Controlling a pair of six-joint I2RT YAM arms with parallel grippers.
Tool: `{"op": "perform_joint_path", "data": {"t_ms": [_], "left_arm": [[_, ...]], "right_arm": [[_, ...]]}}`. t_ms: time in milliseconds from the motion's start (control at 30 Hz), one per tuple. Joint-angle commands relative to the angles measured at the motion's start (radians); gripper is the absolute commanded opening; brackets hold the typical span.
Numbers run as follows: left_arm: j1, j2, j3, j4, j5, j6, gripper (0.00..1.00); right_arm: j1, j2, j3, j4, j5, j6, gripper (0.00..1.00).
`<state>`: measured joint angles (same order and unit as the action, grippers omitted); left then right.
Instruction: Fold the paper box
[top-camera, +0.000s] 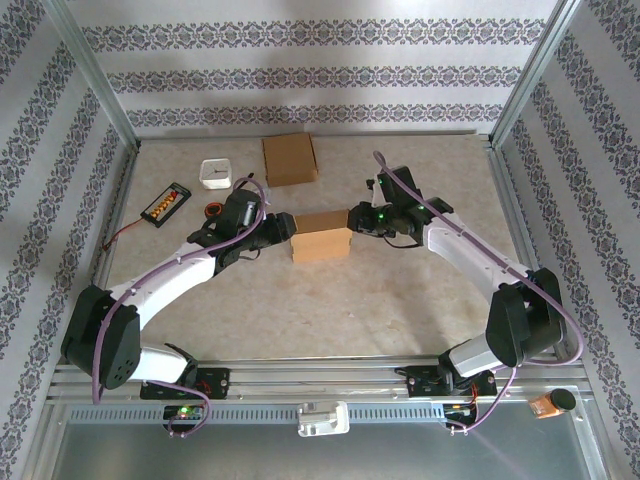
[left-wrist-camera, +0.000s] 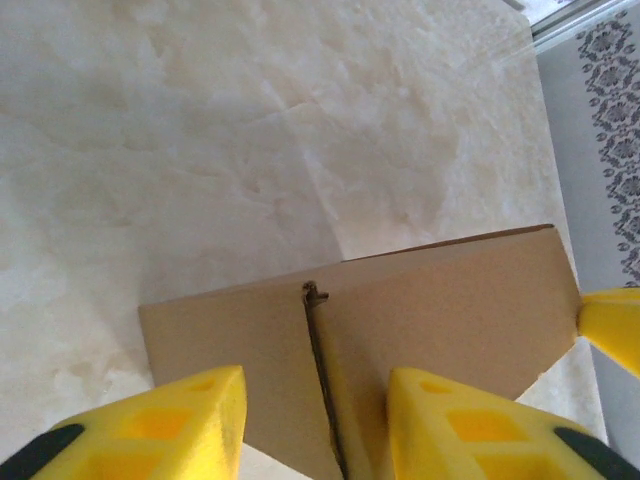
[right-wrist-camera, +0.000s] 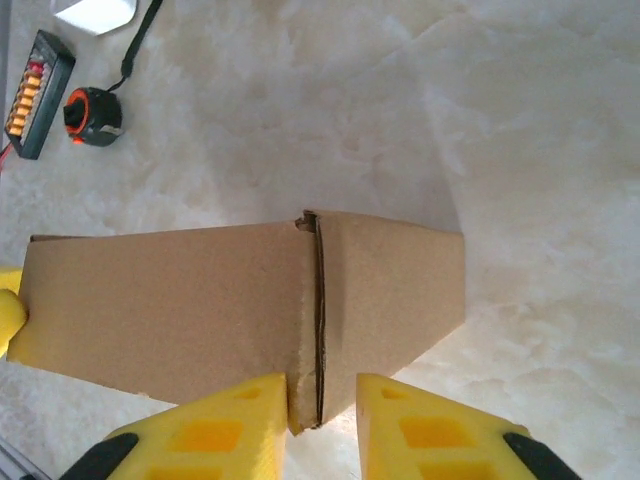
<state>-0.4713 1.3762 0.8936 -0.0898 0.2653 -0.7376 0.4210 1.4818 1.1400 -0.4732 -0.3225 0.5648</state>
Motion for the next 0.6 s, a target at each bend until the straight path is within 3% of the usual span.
{"op": "perform_joint_path", "data": {"t_ms": [0,400,567], "left_arm": [[-0.013,-0.019,-0.004,-0.051,0.022,0.003,0.45],[-0.032,-0.061,-0.016,-0.038,0.034,-0.04,0.5],[-0.032,-0.044,-0.032,-0.108,-0.019,-0.039,0.34]], "right_arm": [[-0.004,-0.015,0.055,-0.098,0.03,-0.014,0.29],[-0.021,0.069,0.085,-0.071,0.003,-0.006,0.32],[-0.019,0.086,0.05,-0.056,0.006,-0.009,0.32]]}}
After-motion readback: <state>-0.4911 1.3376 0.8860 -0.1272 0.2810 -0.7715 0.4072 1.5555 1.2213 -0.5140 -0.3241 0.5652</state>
